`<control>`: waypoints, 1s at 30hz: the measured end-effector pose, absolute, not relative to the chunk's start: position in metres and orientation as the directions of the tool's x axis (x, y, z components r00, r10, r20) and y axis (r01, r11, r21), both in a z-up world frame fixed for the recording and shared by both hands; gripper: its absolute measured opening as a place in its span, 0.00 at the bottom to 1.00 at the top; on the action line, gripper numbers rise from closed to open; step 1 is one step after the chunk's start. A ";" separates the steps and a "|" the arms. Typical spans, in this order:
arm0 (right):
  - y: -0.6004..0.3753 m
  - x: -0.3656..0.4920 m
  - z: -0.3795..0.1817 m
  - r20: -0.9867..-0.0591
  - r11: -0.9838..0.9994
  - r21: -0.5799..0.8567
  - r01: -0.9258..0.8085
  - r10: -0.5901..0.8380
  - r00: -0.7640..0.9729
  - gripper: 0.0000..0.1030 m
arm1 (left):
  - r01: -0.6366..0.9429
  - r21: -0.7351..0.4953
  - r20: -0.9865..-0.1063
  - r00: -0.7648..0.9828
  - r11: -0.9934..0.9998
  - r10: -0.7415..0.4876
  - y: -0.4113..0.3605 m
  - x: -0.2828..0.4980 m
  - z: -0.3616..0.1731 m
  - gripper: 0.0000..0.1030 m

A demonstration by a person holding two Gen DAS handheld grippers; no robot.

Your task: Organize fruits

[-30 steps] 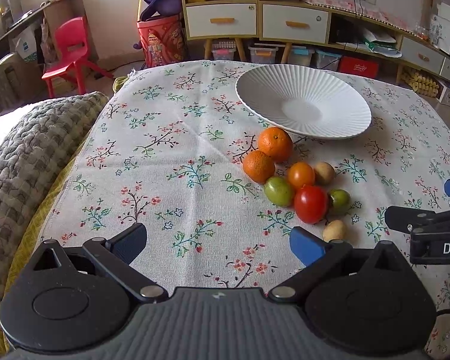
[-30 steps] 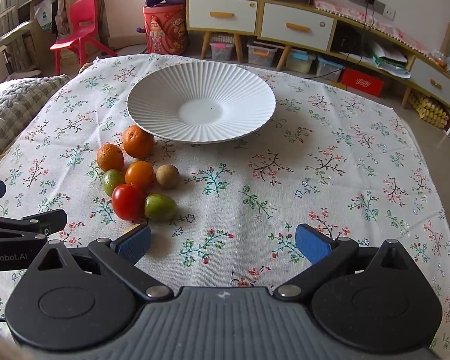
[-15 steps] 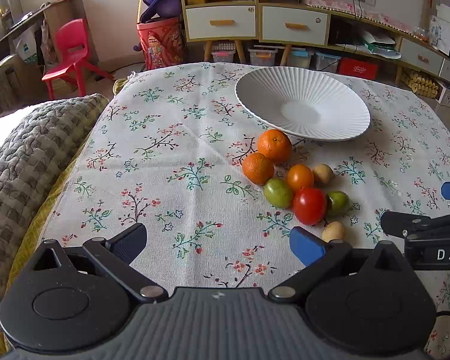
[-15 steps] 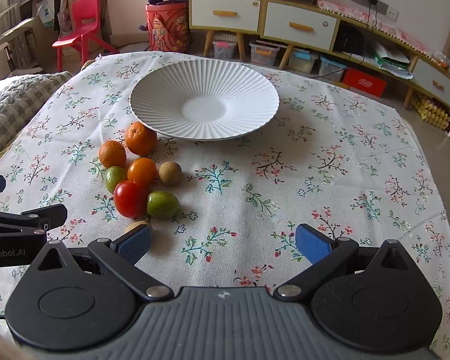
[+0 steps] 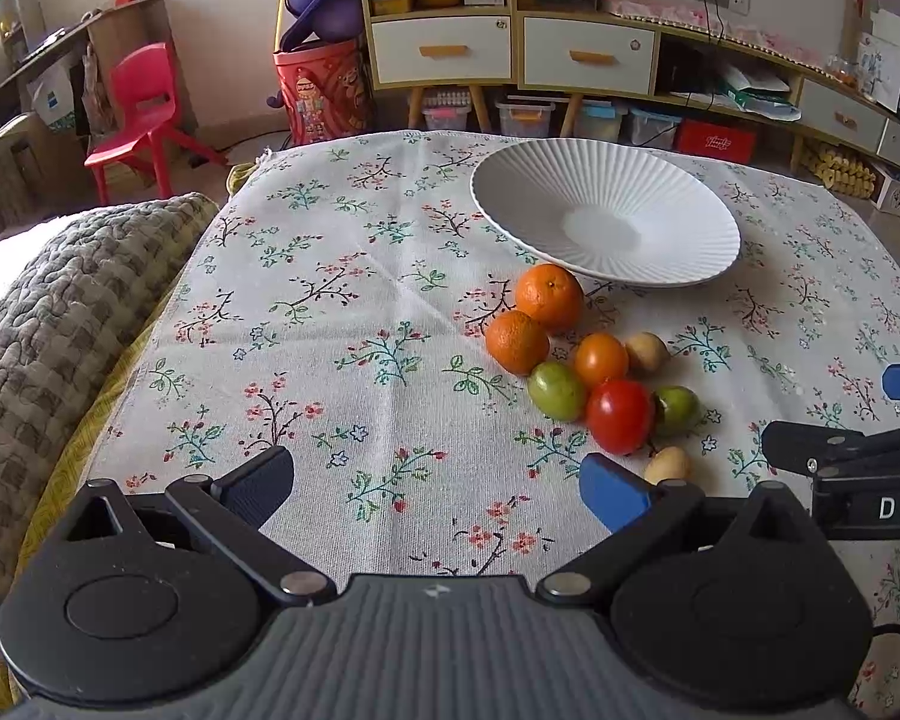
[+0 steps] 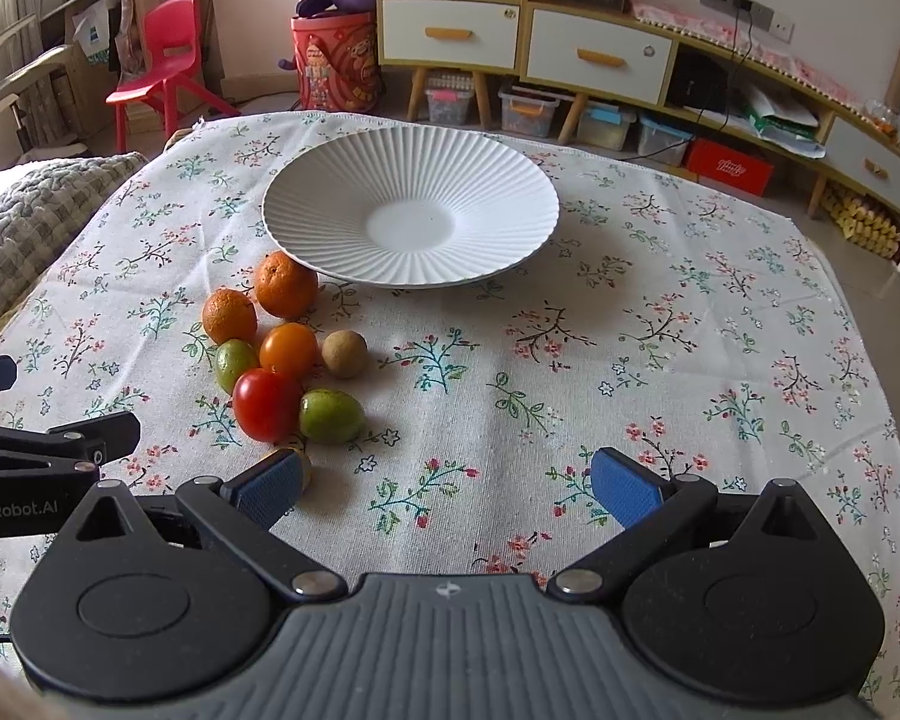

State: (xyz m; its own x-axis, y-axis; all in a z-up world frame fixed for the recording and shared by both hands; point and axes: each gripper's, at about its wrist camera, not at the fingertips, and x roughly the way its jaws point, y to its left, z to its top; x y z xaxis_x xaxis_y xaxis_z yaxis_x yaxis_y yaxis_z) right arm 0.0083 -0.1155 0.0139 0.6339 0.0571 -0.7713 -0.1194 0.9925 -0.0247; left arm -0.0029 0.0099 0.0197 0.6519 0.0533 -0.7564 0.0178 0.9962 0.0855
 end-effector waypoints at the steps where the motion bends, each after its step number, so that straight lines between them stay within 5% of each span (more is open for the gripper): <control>1: -0.115 0.008 0.014 -0.772 0.992 -0.024 -0.122 0.059 0.633 0.99 | 0.018 0.085 -0.756 0.652 0.996 0.053 0.010 -0.003 0.020 0.89; 26: -0.108 0.009 0.015 -0.789 0.976 0.008 -0.220 0.141 0.598 0.97 | 0.069 0.064 -0.708 0.706 0.996 -0.003 0.017 -0.006 0.020 0.89; 30: -0.108 0.010 0.008 -0.794 0.970 0.020 -0.243 0.164 0.586 0.85 | 0.071 0.056 -0.729 0.684 0.996 -0.008 0.024 -0.002 0.012 0.89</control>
State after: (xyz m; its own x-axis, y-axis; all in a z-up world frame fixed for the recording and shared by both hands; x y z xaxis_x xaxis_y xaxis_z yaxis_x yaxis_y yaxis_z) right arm 0.0099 -0.1080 0.0082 0.5861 0.1636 -0.7936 -0.2432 0.9698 0.0203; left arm -0.0020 0.0241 0.0124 0.6843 -0.0079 -0.7292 0.0709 0.9959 0.0558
